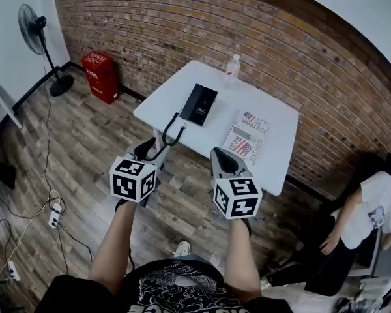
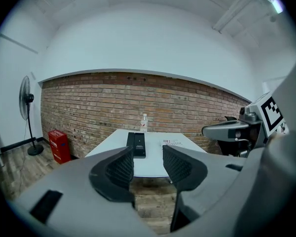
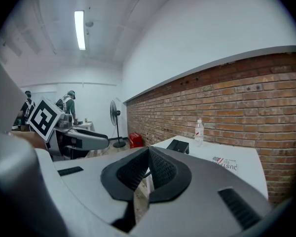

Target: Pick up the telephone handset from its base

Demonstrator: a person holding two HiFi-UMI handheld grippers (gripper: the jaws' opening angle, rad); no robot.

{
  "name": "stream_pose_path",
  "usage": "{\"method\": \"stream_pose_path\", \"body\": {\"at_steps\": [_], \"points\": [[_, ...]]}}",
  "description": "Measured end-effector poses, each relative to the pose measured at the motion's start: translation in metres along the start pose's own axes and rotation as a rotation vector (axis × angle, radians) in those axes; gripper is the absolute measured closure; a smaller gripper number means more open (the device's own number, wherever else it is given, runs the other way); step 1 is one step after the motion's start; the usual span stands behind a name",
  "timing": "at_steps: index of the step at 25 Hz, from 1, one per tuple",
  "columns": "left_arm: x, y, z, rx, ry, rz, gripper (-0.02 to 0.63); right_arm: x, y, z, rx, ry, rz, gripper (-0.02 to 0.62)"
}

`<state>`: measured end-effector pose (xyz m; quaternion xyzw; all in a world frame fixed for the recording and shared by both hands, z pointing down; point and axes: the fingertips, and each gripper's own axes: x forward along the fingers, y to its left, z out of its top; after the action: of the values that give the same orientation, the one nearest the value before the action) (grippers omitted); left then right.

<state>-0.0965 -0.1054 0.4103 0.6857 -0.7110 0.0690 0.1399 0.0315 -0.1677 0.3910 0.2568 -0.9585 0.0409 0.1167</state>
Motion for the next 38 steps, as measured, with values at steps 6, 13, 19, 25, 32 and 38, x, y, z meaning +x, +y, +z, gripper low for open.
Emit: {"method": "stream_pose_path", "body": {"at_steps": [6,13,19,25,32,38], "points": [[0.054,0.002,0.011,0.009,0.023,-0.011,0.434,0.028,-0.041,0.001,0.005,0.006,0.006,0.595],[0.092,0.011,0.009,-0.005,0.063,-0.009,0.434,0.046,-0.075,-0.002,0.031,0.009,0.013,0.595],[0.113,0.019,0.010,-0.018,0.078,-0.014,0.434,0.062,-0.084,-0.008,0.032,0.024,0.028,0.595],[0.135,0.031,0.010,-0.014,0.087,-0.036,0.434,0.086,-0.090,-0.009,0.034,0.033,0.027,0.595],[0.183,0.062,0.007,-0.016,0.113,-0.101,0.434,0.133,-0.099,-0.007,0.026,0.050,-0.007,0.595],[0.238,0.088,0.008,0.003,0.170,-0.222,0.426,0.180,-0.122,0.007,0.047,0.064,-0.101,0.595]]}}
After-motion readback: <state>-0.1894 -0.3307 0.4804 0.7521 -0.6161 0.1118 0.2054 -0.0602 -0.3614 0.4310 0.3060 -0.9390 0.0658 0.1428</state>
